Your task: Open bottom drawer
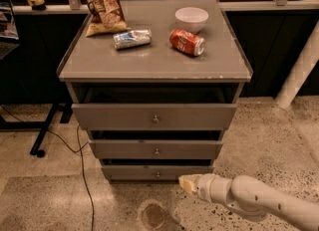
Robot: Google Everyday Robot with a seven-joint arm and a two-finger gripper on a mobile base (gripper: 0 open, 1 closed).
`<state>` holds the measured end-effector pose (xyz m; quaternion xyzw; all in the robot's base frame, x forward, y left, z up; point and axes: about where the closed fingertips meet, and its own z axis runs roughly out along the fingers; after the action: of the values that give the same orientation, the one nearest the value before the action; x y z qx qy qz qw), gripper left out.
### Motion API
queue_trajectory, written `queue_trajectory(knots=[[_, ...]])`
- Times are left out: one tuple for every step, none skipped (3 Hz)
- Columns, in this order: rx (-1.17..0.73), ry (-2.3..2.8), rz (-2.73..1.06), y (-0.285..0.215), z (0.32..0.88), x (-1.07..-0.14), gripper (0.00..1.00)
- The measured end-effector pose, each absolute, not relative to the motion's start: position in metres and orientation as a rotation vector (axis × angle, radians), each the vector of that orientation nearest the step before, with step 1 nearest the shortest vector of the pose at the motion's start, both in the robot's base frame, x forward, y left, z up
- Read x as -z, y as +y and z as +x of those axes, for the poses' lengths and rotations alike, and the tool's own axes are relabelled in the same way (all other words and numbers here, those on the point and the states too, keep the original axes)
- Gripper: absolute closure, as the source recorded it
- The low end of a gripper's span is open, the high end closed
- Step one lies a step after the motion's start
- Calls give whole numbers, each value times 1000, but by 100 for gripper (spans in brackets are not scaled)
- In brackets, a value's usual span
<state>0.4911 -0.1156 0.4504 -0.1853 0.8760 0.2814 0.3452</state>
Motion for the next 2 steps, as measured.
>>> queue_trajectory(knots=[[-773, 2281, -333, -118, 519, -393, 100], [-773, 2281, -334, -118, 519, -393, 100]])
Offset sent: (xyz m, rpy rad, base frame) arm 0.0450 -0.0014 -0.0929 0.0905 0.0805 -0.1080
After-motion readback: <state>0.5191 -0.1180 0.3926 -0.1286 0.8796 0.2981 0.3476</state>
